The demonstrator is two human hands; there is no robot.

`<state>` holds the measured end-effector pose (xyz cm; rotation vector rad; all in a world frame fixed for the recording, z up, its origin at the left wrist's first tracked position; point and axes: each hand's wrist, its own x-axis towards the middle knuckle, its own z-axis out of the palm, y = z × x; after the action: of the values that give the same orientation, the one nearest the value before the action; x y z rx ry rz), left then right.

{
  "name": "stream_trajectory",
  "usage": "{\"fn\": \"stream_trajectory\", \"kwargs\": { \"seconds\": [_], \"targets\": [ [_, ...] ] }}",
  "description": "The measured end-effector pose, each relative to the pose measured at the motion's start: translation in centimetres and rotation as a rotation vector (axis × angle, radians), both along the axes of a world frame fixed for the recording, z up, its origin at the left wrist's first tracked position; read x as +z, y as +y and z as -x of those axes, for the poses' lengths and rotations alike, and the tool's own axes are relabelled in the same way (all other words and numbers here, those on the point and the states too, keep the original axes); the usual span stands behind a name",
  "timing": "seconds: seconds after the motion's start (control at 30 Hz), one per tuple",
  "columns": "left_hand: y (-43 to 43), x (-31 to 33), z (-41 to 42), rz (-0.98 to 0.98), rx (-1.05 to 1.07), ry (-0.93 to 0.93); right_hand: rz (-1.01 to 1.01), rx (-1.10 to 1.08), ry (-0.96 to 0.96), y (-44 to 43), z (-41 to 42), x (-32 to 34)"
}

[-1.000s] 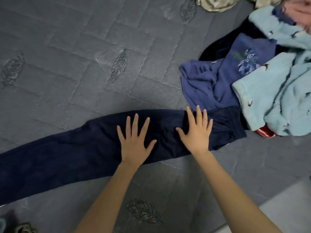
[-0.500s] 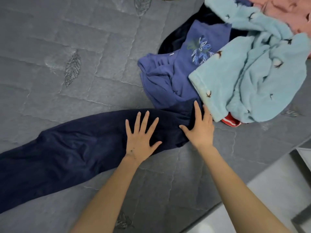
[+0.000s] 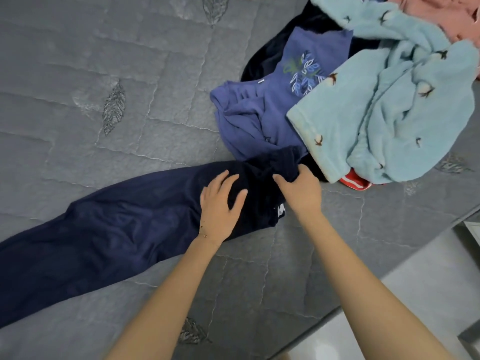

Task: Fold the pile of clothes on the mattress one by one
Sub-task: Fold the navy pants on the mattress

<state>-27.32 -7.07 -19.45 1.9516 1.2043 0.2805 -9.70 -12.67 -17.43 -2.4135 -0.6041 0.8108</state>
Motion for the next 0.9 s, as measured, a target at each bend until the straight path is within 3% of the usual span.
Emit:
{"fn": "stream_trajectory", "kwargs": {
  "seconds": [0.07,0.13,0.3,0.4,0.47,0.53,0.67,0.9],
  "targets": [
    [0.3,1.8,0.5,0.225,0.185,-0.212,-0.076,0.077,-0.046,1.7,2.9,1.2],
    [0.8,3.1,1.8,0.399,0.323,-0.311,-0.118,0.196,-0.069,3.2,6.4,1.7],
    [2.9,4.4,7.7,0.661,0.54,-0.413,-0.224,0.466,-0.084,4.6,15.5,1.5],
    [4.7,4.3,12.5,0.784,0.582,-0.413,-0.293,0.606,0.085,4.5,20.4,1.6],
    [5.7,4.1,16.2,0.739,0.635,-0.378,-0.309,0.754,0.293,4.1,23.0,2.1],
    [6.3,4.3,19.8,0.609,0.622,-0.34,-0.311,0.862,0.383,4.1,24.8,2.4],
    [6.8,4.6,26.7,0.38,0.622,-0.31,-0.361,0.855,0.127,5.5,28.0,1.5],
    [6.7,4.5,37.4,0.156,0.82,-0.251,-0.121,1.051,-0.213,7.5,35.6,-0.5]
  ]
}}
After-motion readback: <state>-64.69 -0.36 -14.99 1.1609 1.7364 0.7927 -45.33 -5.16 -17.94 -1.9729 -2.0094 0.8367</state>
